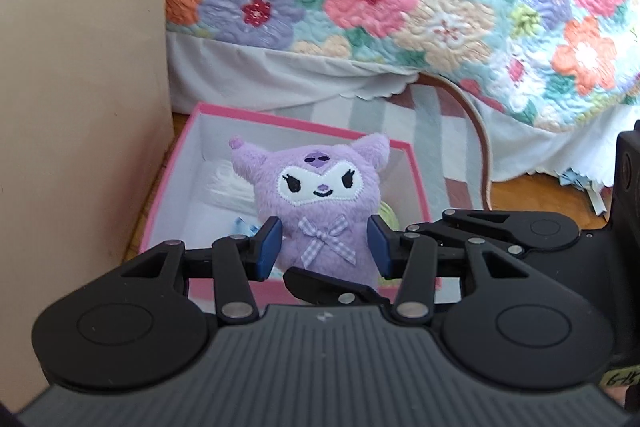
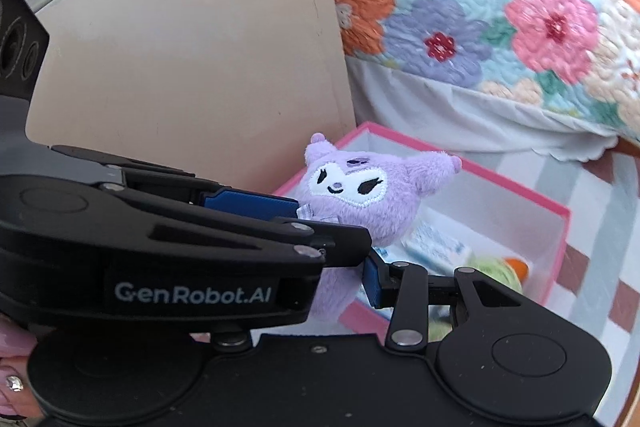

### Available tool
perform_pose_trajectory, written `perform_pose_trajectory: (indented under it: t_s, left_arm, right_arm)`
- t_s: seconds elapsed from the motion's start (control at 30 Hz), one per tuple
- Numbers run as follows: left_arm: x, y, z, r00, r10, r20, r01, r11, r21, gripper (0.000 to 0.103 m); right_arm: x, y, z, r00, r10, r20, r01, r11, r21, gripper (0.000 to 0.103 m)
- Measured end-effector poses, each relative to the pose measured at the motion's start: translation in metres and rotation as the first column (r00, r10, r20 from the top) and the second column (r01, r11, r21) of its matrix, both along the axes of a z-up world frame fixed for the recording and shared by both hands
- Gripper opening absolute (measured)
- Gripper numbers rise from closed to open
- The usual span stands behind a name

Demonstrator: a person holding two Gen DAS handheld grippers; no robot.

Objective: Organize objects
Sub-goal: 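Lower the plush toy into the pink box and open the left gripper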

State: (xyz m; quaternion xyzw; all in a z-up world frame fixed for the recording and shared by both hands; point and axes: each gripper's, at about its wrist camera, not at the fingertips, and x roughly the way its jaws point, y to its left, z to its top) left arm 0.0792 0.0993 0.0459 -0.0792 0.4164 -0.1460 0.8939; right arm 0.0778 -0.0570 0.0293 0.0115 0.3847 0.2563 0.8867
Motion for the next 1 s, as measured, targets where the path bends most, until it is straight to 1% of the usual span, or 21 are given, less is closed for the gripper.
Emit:
perform_pose_trajectory:
  t_s: [0.17, 0.23, 0.3, 0.37, 0.5, 0.7, 1.0]
  left_arm:
    - [0.029, 0.011, -0.01, 1.0, 0.012, -0.019, -0.012, 1.0, 0.019, 0.045]
    - [0.04, 0.016, -0.019, 1.0, 0.005, -0.026, -0.004, 1.0, 0.028, 0.045]
    - [0.05, 0.02, -0.029, 1.0, -0.016, -0.016, 0.017, 0.999, 0.031, 0.045]
    - [0.059, 0.026, -0.039, 0.999, -0.005, -0.04, 0.006, 1.0, 0.025, 0.045]
    - [0.067, 0.031, -0.053, 0.998, 0.014, -0.055, -0.011, 0.998, 0.056, 0.043]
    - [0.077, 0.038, -0.076, 0.995, 0.027, -0.093, -0.023, 0.999, 0.046, 0.042]
    - [0.087, 0.034, -0.101, 0.989, 0.04, -0.145, -0.029, 0.996, 0.079, 0.041]
  right_arm:
    - [0.029, 0.005, -0.011, 1.0, 0.003, -0.005, -0.003, 0.999, 0.032, 0.047]
    - [0.04, 0.005, -0.019, 1.0, 0.001, -0.014, -0.001, 0.999, 0.047, 0.047]
    - [0.05, 0.005, -0.027, 1.0, -0.011, -0.025, 0.013, 0.998, 0.067, 0.047]
    - [0.06, 0.008, -0.035, 0.999, -0.009, -0.05, 0.013, 0.997, 0.076, 0.047]
    - [0.071, 0.02, -0.05, 0.998, 0.013, -0.068, -0.008, 0.998, 0.07, 0.047]
    - [0.081, 0.018, -0.074, 0.994, 0.007, -0.112, 0.006, 0.993, 0.117, 0.047]
    - [0.091, 0.017, -0.099, 0.989, 0.011, -0.151, 0.009, 0.991, 0.132, 0.045]
